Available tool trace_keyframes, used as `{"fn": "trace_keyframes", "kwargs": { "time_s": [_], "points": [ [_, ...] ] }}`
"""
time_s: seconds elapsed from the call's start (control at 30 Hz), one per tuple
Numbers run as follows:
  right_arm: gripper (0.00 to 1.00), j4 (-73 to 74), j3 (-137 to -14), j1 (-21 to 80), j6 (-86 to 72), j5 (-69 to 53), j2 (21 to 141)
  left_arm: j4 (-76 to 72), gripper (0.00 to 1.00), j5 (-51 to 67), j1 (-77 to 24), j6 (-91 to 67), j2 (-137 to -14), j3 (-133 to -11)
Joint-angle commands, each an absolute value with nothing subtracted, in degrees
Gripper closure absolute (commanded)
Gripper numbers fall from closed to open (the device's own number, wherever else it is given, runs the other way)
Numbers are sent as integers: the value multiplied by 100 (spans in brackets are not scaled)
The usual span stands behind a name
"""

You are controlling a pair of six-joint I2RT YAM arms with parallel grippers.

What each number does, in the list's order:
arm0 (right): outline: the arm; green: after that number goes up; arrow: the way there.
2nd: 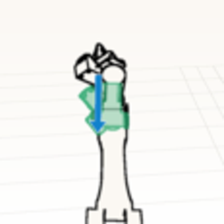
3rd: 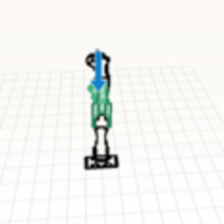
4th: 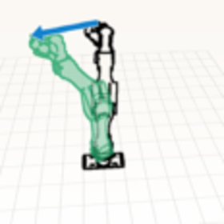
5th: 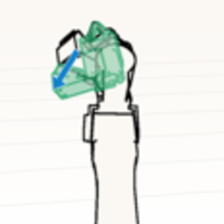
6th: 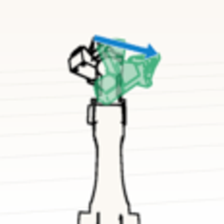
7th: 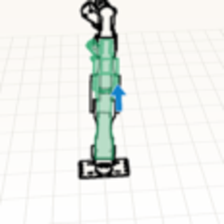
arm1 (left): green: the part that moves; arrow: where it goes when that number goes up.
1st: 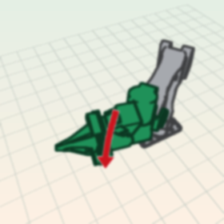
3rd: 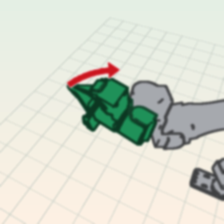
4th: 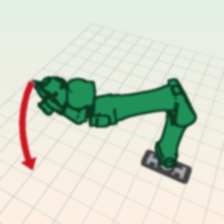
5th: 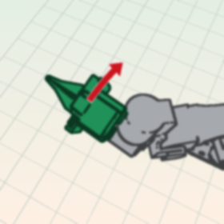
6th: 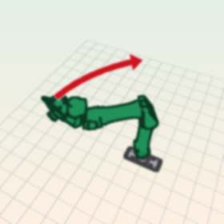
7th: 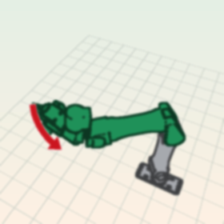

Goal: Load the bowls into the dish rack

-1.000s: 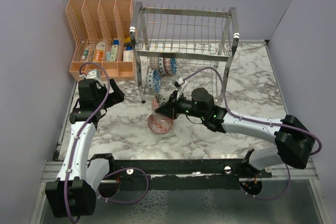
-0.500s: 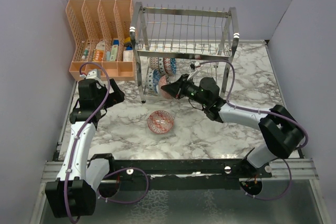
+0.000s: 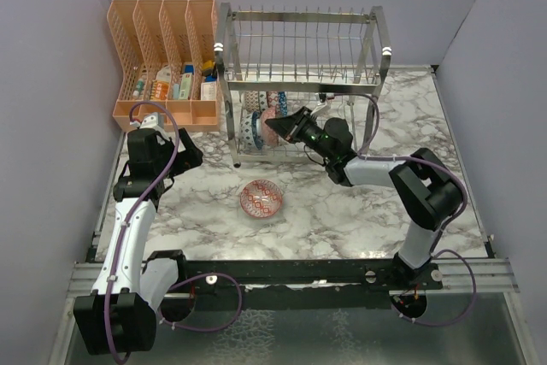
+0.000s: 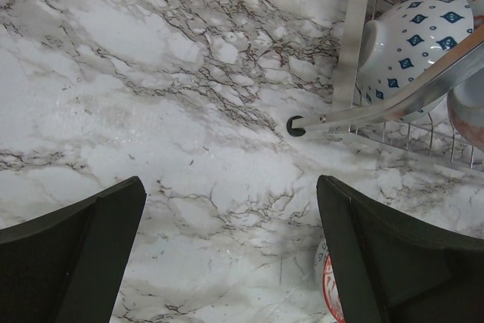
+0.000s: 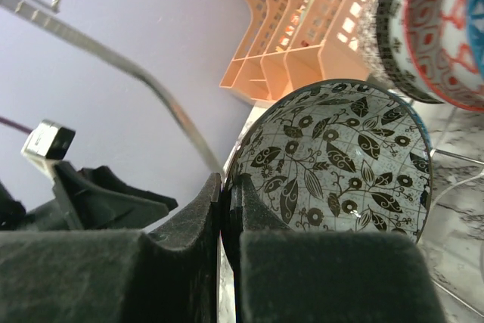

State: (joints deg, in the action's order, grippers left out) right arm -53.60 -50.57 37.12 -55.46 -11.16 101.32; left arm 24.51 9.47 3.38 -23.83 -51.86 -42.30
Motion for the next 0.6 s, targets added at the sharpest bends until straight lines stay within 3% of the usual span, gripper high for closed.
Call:
{"fn": "trace_keyframes", "kwargs": {
  "time_s": [0.0, 0.57],
  "points": [
    [99, -6267, -5176, 3639, -6194, -800, 10383, 2363, 1, 1052, 375, -2350, -5098, -4234],
    [99, -7609, -5283, 3487, -7307, -959, 11547, 2355, 1, 1063, 372, -2341, -5165, -4236]
  ]
}}
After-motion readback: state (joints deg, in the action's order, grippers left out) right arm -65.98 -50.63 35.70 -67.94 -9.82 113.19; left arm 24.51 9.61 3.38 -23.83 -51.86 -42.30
